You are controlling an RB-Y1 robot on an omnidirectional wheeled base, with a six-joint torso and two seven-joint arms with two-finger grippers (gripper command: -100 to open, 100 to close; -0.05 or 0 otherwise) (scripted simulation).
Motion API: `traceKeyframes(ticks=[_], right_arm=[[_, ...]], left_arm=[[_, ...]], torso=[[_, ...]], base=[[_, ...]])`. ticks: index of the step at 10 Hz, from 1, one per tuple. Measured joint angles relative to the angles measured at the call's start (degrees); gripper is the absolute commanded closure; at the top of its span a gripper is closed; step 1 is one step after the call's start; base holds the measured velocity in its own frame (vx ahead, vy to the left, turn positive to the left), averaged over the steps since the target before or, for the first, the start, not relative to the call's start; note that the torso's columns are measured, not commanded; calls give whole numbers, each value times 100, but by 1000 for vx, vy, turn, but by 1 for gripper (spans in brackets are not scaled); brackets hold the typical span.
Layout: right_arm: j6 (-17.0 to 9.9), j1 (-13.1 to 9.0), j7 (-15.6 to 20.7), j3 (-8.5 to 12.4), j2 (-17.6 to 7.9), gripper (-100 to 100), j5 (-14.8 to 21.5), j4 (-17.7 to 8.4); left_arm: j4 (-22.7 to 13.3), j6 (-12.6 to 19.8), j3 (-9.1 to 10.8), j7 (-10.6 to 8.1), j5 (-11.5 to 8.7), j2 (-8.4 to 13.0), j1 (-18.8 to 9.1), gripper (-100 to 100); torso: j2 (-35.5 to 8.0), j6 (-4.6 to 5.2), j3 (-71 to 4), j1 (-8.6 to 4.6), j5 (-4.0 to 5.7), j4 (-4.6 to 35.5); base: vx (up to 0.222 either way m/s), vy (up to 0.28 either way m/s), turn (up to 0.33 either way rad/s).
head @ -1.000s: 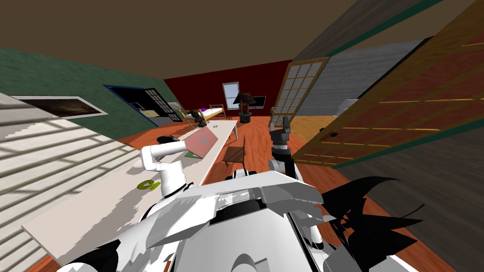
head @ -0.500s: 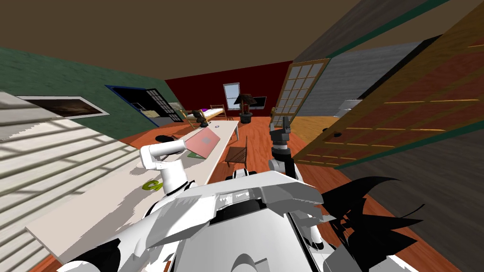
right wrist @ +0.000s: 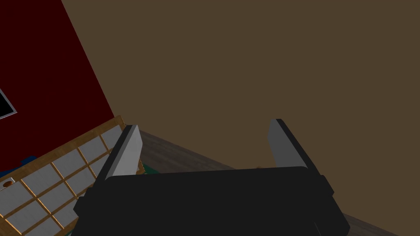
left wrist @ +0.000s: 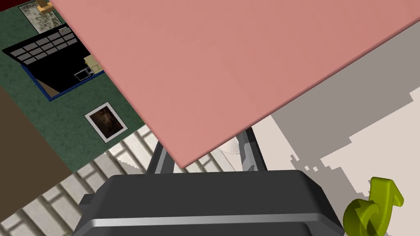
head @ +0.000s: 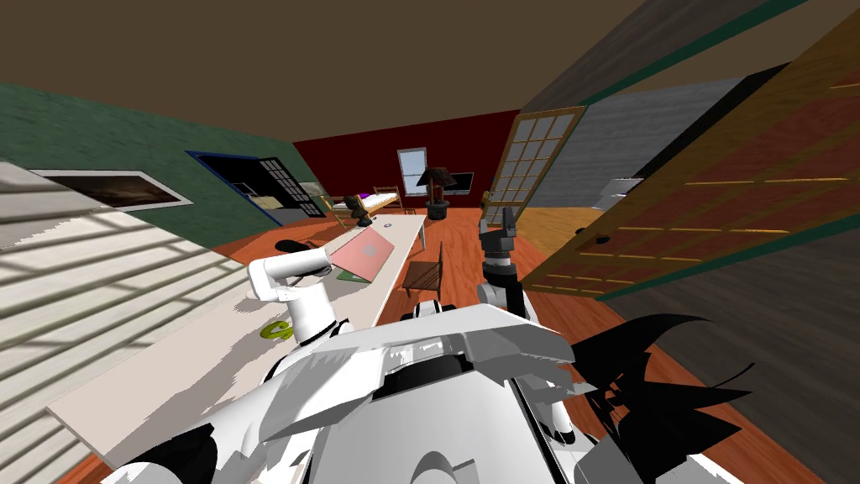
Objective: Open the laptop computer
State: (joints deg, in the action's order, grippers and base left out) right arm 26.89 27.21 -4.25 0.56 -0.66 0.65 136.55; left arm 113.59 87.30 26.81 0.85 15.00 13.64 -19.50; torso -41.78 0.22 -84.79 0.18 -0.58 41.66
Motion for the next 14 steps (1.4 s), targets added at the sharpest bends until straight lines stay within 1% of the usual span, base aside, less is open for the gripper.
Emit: traceKeyframes(ticks=[1, 2, 3, 4, 5, 6, 8, 9, 10, 11, 12, 13, 14], right_arm=[[0, 0, 0, 0, 0, 0, 0, 0], [0, 0, 0, 0, 0, 0, 0, 0], [0, 0, 0, 0, 0, 0, 0, 0], [0, 0, 0, 0, 1, 0, 0, 0], [0, 0, 0, 0, 0, 0, 0, 0], [0, 0, 0, 1, -1, 0, 0, 0], [0, 0, 0, 0, 0, 0, 0, 0], [0, 0, 0, 0, 1, 0, 0, 0], [0, 0, 0, 0, 1, 0, 0, 0], [0, 0, 0, 0, 1, 0, 0, 0], [0, 0, 0, -1, 1, 0, 0, 0], [0, 0, 0, -1, 1, 0, 0, 0], [0, 0, 0, -1, 1, 0, 0, 0]], left_arm=[[-72, 84, 48, 1, -77, -1, -57, 100], [-31, 159, 23, -23, -53, -68, -38, 100], [-12, 227, 30, -21, -70, -72, -40, 100], [6, 222, 43, -19, -67, -46, -61, 100], [39, 296, 103, -47, -152, -101, -84, 100], [57, 464, 177, -63, -278, -154, -120, 100], [13, 570, 197, -131, -346, -279, -113, 100], [-7, 606, 233, -142, -392, -293, -105, 100], [-61, 584, 240, -157, -391, -303, -97, 100], [-111, 676, 258, -214, -439, -399, -135, 100], [-201, 769, 351, -243, -594, -456, -133, 100], [-248, 813, 391, -252, -662, -493, -115, 100], [-263, 836, 372, -271, -652, -529, -119, 100]], torso=[[3, 1, -1, -2, 0, -2], [-4, 7, 3, -17, 3, -1], [-15, 6, 9, -35, 15, 8], [-28, -3, 15, -37, 26, 21], [-29, -4, 19, -8, 15, 18], [-21, -6, 14, 12, 3, 11], [-8, 0, 6, -14, 6, 3], [-7, 7, 5, -42, 16, 5], [-9, 19, 6, -53, 22, 9], [-2, 32, 3, -59, 20, 4], [2, 31, 0, -53, 15, 0], [4, 35, -3, -46, 18, 6], [2, 35, -3, -47, 22, 10]], base=[[20, 64, 7], [9, 28, -4], [8, 19, 11], [29, 105, 40], [40, 146, 8], [21, 104, 3], [8, 39, 14], [5, 0, 17], [16, 1, 51], [13, 1, 44], [6, 0, 19], [-7, 0, -22], [-5, 0, -16]])
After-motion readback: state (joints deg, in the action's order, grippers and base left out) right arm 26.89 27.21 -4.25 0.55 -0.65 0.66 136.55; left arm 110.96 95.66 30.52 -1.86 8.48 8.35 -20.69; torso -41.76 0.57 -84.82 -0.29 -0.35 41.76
